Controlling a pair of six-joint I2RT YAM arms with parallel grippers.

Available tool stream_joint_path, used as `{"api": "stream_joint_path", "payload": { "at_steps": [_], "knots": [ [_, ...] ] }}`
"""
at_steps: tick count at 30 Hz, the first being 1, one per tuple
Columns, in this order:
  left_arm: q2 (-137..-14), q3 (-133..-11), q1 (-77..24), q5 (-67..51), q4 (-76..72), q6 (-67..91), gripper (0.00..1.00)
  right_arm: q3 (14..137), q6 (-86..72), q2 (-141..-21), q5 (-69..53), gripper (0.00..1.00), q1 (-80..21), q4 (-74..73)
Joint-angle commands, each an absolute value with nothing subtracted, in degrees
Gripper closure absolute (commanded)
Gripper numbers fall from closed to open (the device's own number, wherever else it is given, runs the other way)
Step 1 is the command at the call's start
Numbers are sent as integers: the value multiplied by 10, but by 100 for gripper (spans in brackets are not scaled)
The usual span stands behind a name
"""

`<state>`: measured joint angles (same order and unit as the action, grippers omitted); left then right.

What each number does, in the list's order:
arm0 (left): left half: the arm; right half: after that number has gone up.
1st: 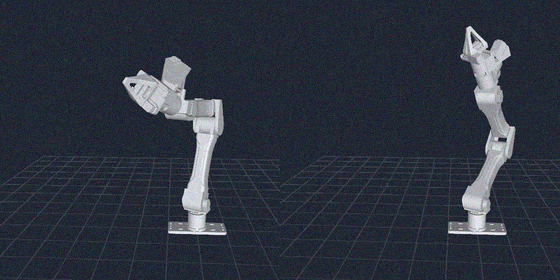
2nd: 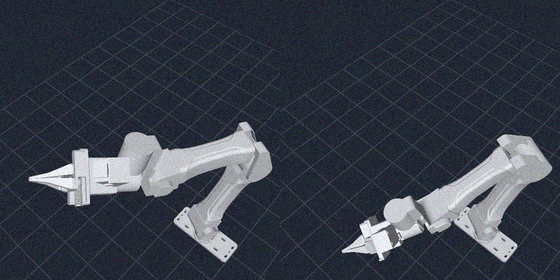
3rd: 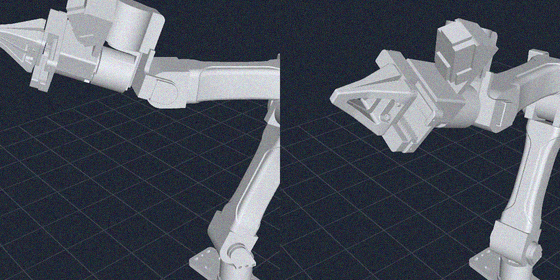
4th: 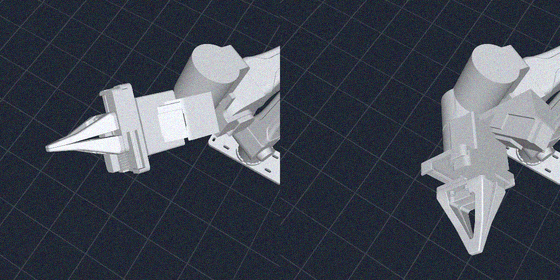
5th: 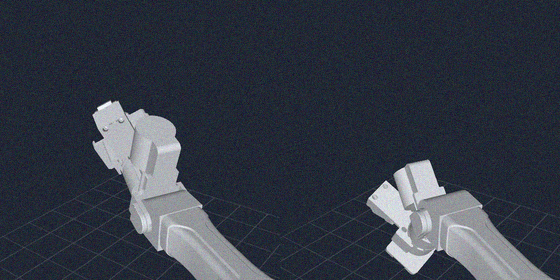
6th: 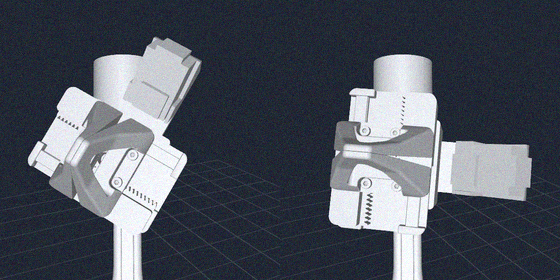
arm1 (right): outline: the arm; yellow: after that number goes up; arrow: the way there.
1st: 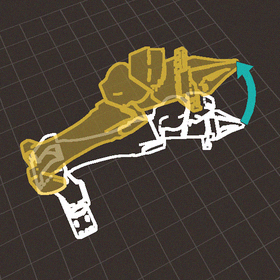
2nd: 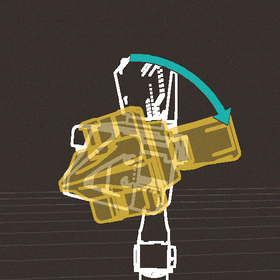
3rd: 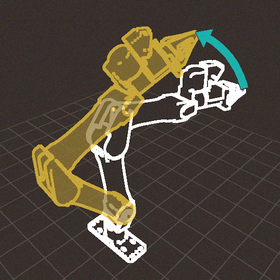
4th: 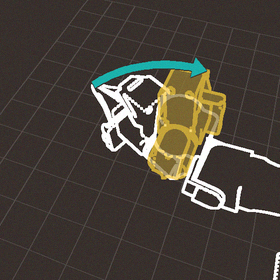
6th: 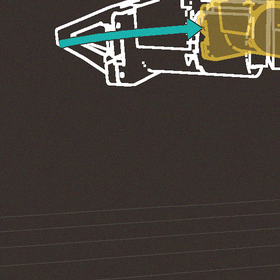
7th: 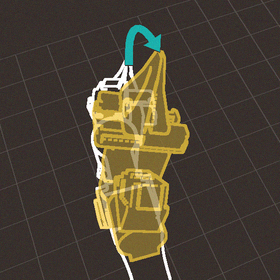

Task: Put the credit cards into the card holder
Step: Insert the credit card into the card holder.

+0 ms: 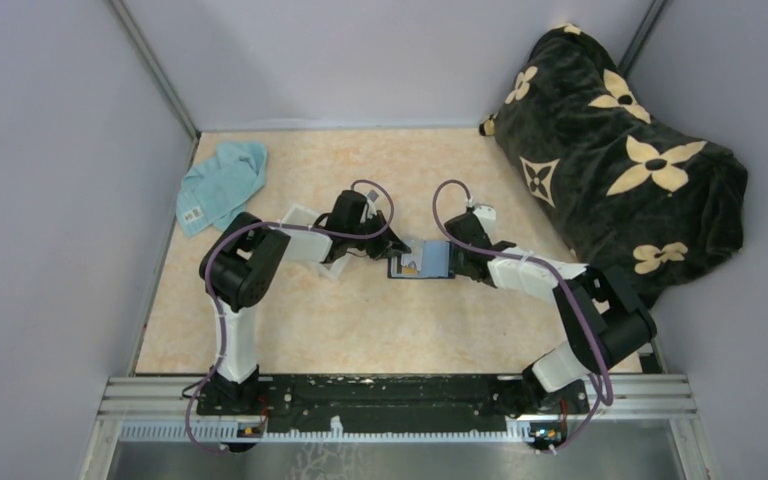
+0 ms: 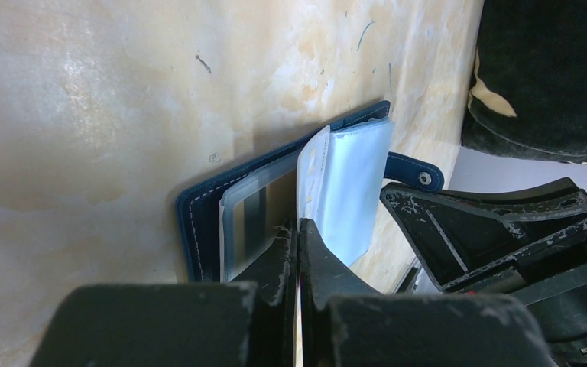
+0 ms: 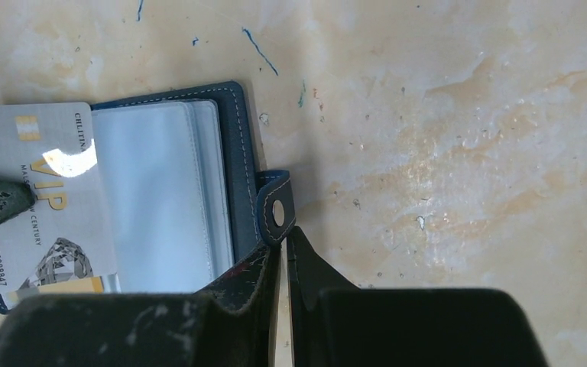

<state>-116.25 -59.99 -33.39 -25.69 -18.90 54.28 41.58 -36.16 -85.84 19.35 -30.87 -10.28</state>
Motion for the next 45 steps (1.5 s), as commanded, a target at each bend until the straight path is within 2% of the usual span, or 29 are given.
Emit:
{"api": "stream_joint_path", "payload": {
  "at_steps": [1, 31, 45],
  "knots": [
    [-1171, -600, -336, -228, -132, 519, 100, 413, -359, -849, 186, 92, -299, -76],
    [-1122, -578, -351, -308, -172, 548, 100, 394, -369, -898, 148, 93, -290, -38],
    [-1144, -553, -351, -270, -248, 602, 100, 384, -368, -902, 140, 93, -290, -32]
  ]
}}
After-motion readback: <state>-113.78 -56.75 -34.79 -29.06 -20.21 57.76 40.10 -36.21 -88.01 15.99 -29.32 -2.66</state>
